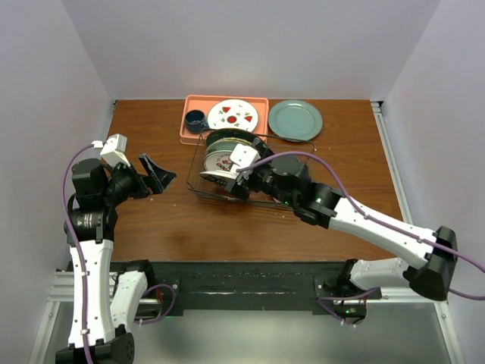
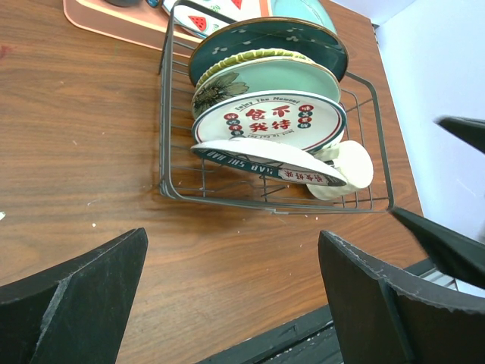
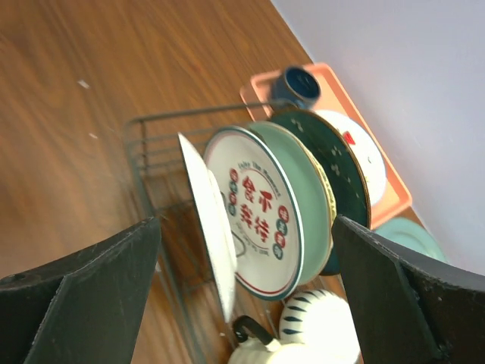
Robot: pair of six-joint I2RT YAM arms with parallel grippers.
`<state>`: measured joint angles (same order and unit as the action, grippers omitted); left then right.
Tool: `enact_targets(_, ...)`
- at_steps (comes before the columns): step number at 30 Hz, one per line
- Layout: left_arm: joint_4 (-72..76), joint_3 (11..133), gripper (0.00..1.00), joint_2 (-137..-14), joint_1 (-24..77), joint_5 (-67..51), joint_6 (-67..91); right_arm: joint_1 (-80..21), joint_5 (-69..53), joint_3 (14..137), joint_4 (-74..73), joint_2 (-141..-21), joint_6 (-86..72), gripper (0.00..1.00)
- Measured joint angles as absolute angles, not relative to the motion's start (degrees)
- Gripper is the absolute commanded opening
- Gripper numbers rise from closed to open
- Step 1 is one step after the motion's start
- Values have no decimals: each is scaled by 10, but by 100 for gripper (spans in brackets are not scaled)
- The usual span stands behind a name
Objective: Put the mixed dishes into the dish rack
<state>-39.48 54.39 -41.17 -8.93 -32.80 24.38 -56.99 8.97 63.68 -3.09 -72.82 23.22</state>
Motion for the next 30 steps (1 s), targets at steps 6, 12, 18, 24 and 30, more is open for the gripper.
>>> enact_targets(6,-395,544,100,-404,-89,-325,245,-571,87,629,-39,-660,130,99)
enact_targets(12,-395,544,100,-382,-89,-298,249,-571,215,612,-80,-623,-19,99)
enact_targets(18,-395,532,100,-366,-89,-283,249,-571,341,566,-148,-590,-150,99)
enact_targets(24,-397,504,100,-359,-89,-268,249,-571,418,500,-193,-507,-251,99)
enact_targets(30,-399,486,100,-346,-89,-256,244,-571,478,462,-238,-435,-338,99)
